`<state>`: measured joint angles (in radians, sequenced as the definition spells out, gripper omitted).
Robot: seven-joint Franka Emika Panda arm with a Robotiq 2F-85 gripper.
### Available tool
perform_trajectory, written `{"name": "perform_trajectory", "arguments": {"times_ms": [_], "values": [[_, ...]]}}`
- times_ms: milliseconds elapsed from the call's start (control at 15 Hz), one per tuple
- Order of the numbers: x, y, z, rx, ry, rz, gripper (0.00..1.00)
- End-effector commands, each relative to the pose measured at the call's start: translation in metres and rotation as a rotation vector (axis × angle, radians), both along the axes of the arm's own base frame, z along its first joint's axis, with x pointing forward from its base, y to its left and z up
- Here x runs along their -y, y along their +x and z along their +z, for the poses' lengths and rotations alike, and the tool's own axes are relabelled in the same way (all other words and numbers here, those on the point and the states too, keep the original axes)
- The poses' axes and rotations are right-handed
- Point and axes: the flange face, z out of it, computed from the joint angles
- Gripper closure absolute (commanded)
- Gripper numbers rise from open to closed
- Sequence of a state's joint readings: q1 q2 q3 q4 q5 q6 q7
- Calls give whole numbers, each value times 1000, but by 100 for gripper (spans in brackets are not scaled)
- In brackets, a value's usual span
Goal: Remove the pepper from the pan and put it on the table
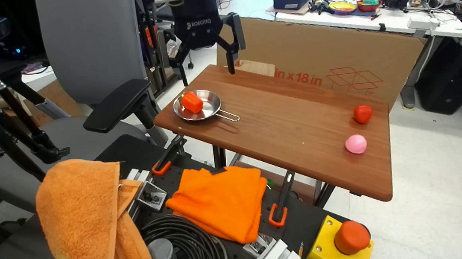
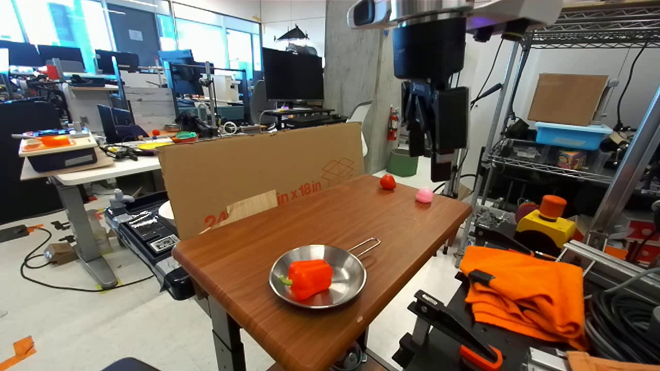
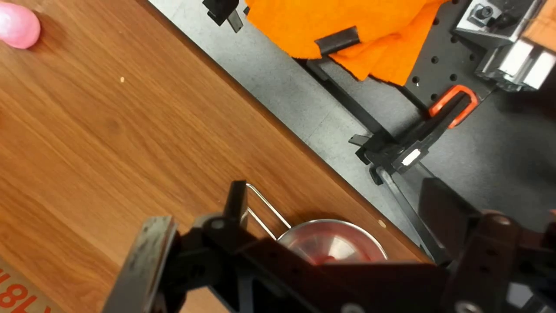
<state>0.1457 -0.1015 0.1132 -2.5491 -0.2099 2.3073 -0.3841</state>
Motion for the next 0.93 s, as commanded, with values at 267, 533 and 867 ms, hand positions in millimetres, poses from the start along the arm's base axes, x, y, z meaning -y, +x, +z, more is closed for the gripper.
{"name": "perform_trajectory", "arguments": {"times_ms": [267, 533, 867], "values": [[2, 6, 14, 31, -79, -99, 0], [8, 15, 18, 7, -134, -350, 0], [10, 18, 15, -89, -181, -573, 0]]}}
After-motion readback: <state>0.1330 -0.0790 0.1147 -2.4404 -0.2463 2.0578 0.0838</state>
